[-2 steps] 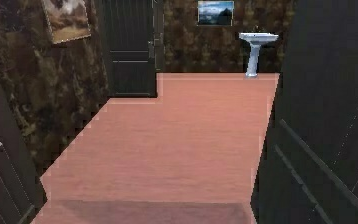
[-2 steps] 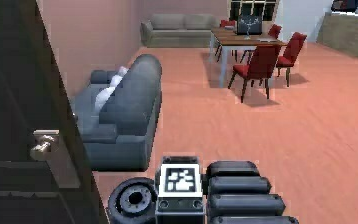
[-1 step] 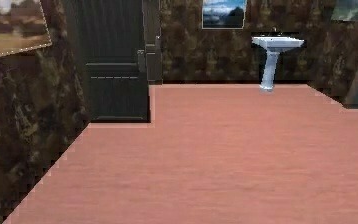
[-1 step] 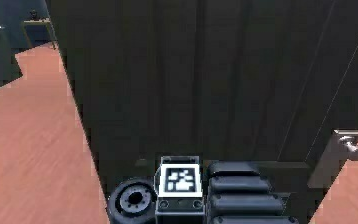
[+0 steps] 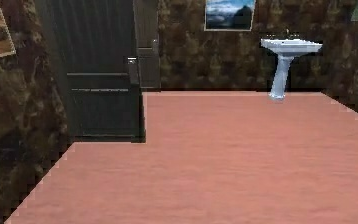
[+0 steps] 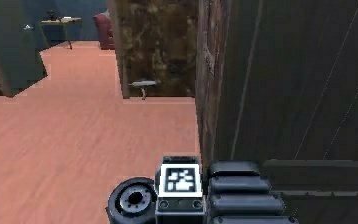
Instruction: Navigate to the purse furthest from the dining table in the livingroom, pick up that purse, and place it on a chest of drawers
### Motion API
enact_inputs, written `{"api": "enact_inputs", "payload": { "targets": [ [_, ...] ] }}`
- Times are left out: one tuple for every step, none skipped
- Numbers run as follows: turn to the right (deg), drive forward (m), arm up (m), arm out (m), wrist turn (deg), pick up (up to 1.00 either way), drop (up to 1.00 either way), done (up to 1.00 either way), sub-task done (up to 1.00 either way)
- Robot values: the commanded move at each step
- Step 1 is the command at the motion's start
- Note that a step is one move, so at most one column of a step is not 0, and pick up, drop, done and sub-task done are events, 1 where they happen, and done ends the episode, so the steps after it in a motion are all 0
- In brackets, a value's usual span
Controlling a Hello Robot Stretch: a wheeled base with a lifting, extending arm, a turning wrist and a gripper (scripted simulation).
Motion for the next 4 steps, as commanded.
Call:
{"api": "enact_inputs", "payload": {
  "targets": [
    [6.0,0.00,0.00,0.00,0.0,0.00,0.00,0.00,0.00],
    [0.0,1.00,0.00,0.00,0.0,0.00,0.00,0.00,0.00],
    [0.0,1.00,0.00,0.00,0.0,0.00,0.00,0.00,0.00],
    [-30.0,0.00,0.00,0.00,0.0,0.00,0.00,0.00,0.00]
  ]
}}
